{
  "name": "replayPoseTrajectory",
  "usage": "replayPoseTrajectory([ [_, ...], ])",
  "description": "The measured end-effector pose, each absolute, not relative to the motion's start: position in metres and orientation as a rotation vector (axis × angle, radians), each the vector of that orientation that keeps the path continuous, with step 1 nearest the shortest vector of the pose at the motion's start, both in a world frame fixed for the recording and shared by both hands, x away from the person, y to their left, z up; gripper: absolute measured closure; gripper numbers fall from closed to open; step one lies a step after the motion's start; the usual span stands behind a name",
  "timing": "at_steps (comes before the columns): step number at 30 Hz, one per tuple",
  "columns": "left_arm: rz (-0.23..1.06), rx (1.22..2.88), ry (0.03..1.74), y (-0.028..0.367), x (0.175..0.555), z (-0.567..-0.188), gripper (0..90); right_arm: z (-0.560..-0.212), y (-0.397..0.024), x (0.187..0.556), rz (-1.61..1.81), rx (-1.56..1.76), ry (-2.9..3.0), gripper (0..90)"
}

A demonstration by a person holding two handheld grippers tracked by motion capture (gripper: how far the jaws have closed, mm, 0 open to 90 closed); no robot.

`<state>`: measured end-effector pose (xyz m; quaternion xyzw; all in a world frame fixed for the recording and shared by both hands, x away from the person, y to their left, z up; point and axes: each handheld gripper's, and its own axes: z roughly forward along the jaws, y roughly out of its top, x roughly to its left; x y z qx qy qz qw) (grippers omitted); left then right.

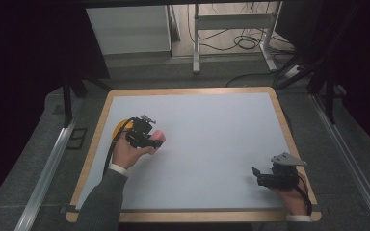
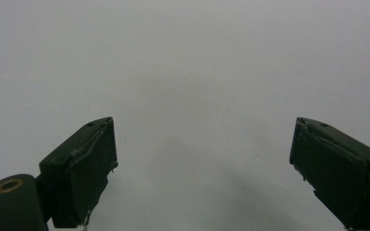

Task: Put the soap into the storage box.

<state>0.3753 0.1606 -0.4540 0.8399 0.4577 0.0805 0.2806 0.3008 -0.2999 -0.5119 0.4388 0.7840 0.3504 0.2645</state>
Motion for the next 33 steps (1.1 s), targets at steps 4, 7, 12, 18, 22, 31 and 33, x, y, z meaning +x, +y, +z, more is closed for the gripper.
replayPoseTrajectory([
  [4,0.225,2.245,1.235,0.166,0.376,-0.451,60.3,-0.512,-0.300,0.301,0.948,1.186,2.116,8.9],
  [7,0.228,2.241,1.237,0.169,0.376,-0.450,60.3,-0.512,-0.300,0.301,0.949,1.186,2.114,8.9],
  [12,0.232,2.236,1.251,0.174,0.377,-0.450,60.3,-0.512,-0.300,0.300,0.947,1.188,2.114,8.9],
  [18,0.243,2.225,1.271,0.181,0.379,-0.449,60.3,-0.512,-0.300,0.301,0.946,1.186,2.114,8.9],
  [22,0.248,2.221,1.287,0.186,0.380,-0.449,60.3,-0.512,-0.300,0.301,0.943,1.186,2.115,8.9],
  [31,0.268,2.213,1.316,0.197,0.382,-0.449,60.3,-0.512,-0.301,0.301,0.940,1.188,2.112,8.9],
  [33,0.270,2.210,1.318,0.198,0.382,-0.448,60.3,-0.512,-0.300,0.301,0.941,1.188,2.112,8.9],
])
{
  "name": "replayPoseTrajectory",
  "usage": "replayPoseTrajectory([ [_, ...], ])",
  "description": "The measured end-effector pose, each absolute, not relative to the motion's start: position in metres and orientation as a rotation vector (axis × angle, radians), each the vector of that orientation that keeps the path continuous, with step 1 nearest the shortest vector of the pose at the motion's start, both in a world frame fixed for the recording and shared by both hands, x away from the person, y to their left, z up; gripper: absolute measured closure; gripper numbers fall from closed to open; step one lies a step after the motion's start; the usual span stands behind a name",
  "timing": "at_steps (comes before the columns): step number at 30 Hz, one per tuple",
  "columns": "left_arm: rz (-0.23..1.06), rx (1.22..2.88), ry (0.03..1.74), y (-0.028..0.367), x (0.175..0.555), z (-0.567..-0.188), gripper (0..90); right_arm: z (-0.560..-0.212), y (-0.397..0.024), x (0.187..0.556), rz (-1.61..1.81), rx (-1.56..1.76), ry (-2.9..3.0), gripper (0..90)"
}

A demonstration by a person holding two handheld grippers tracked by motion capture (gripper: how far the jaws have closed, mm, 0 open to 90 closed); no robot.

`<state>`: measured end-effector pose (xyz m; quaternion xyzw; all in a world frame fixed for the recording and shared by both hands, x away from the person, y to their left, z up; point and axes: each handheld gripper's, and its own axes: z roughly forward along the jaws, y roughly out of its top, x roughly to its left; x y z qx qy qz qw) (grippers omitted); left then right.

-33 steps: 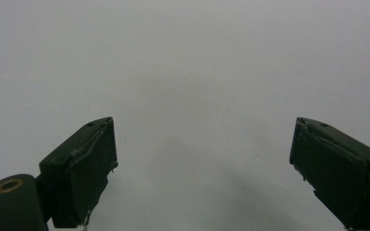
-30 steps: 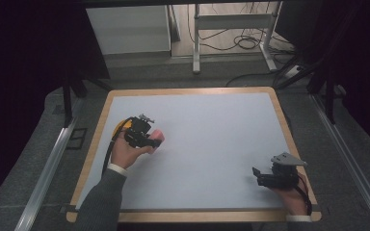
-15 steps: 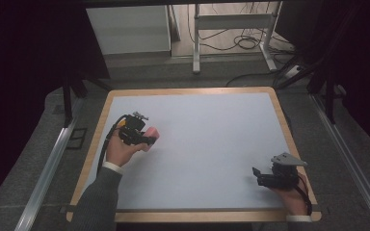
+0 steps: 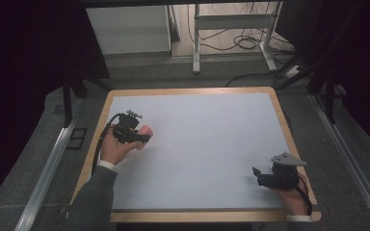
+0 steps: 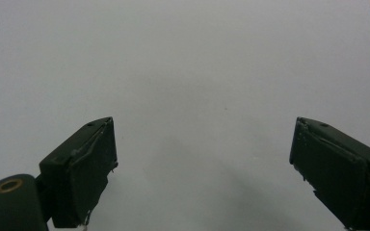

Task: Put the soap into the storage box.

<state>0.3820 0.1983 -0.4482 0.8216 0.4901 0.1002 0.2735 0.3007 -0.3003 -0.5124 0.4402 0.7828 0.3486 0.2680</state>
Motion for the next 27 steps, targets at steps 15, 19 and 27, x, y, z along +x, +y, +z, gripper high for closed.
replayPoseTrajectory([
  [15,0.288,2.162,1.349,0.215,0.384,-0.441,60.3,-0.512,-0.300,0.301,0.936,1.190,2.109,8.9],
  [19,0.289,2.157,1.366,0.222,0.385,-0.440,60.3,-0.512,-0.300,0.301,0.935,1.191,2.109,8.9],
  [27,0.294,2.125,1.397,0.231,0.388,-0.439,60.3,-0.514,-0.299,0.301,0.932,1.194,2.113,8.9],
])
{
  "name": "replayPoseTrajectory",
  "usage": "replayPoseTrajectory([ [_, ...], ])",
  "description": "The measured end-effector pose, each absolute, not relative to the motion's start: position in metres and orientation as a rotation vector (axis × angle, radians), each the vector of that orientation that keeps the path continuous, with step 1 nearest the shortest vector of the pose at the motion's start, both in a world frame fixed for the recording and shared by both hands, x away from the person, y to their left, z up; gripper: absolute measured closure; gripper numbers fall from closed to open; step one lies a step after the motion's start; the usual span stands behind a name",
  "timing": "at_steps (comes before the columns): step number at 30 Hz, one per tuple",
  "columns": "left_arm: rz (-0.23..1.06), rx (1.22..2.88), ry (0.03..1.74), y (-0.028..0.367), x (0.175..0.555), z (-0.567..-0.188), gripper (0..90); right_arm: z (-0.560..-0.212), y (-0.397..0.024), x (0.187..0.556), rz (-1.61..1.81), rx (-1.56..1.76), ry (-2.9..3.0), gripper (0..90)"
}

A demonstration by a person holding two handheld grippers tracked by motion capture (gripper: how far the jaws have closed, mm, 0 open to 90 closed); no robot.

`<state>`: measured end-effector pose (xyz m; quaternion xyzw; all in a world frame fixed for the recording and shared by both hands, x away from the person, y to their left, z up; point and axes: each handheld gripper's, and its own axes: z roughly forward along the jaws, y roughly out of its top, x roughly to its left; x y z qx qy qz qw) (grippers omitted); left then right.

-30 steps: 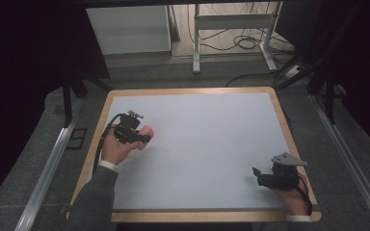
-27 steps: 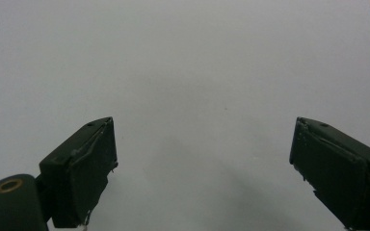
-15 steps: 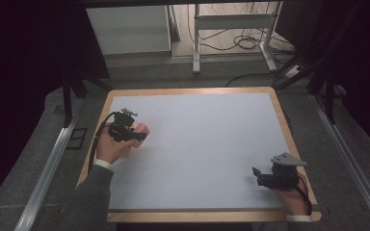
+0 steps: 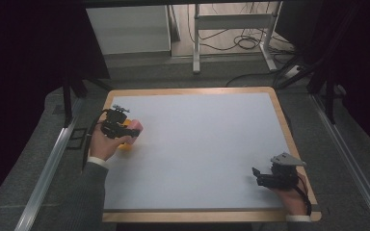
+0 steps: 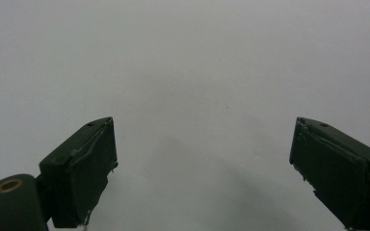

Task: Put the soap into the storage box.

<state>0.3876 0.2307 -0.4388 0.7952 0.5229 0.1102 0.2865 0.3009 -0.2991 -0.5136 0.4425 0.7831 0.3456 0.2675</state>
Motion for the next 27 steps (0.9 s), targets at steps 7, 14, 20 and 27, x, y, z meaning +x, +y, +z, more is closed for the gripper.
replayPoseTrajectory([
  [7,0.306,2.113,1.432,0.237,0.391,-0.439,60.3,-0.513,-0.300,0.300,0.933,1.193,2.112,8.9],
  [14,0.312,2.099,1.462,0.245,0.394,-0.440,60.3,-0.513,-0.299,0.301,0.933,1.197,2.113,8.9],
  [20,0.334,2.101,1.484,0.252,0.395,-0.442,60.3,-0.513,-0.300,0.301,0.931,1.198,2.111,8.9],
  [27,0.335,2.081,1.527,0.261,0.398,-0.448,60.3,-0.514,-0.299,0.301,0.928,1.200,2.113,8.9],
])
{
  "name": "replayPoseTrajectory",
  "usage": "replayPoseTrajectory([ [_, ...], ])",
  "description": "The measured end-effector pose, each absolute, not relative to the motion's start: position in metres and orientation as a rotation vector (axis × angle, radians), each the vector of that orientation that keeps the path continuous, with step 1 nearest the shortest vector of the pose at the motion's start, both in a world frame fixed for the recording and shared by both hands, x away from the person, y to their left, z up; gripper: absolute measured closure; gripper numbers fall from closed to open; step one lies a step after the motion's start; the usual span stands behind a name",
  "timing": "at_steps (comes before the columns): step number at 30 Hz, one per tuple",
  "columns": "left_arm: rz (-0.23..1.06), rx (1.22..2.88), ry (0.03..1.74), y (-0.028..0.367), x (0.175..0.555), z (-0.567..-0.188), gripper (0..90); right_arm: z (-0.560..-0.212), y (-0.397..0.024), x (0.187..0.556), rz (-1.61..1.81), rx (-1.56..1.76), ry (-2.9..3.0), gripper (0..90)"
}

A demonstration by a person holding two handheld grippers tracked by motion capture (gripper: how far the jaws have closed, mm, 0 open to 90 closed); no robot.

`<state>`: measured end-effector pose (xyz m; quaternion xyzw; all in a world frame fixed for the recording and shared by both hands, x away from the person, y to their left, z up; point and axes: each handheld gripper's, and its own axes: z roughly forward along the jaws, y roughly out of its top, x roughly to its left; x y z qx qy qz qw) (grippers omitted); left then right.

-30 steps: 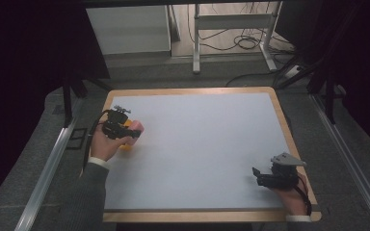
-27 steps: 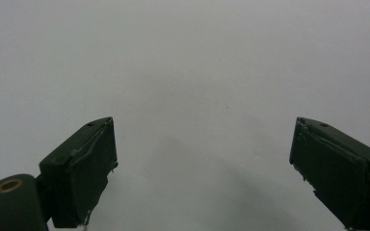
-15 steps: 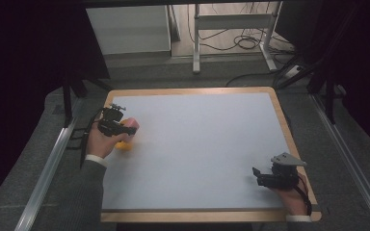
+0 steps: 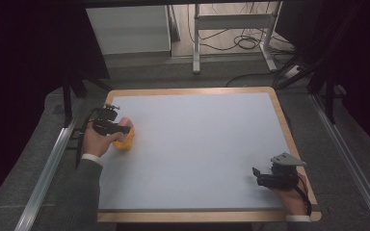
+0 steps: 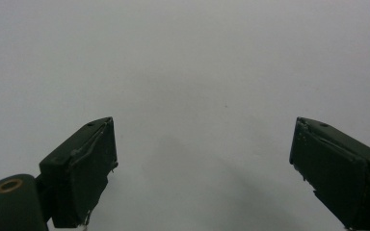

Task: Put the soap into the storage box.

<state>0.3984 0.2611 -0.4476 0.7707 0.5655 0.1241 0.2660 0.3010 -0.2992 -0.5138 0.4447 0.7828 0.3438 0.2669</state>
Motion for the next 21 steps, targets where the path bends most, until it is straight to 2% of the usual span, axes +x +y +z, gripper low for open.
replayPoseTrajectory([
  [21,0.298,2.088,1.625,0.269,0.411,-0.479,60.2,-0.515,-0.299,0.302,0.921,1.202,2.116,8.9],
])
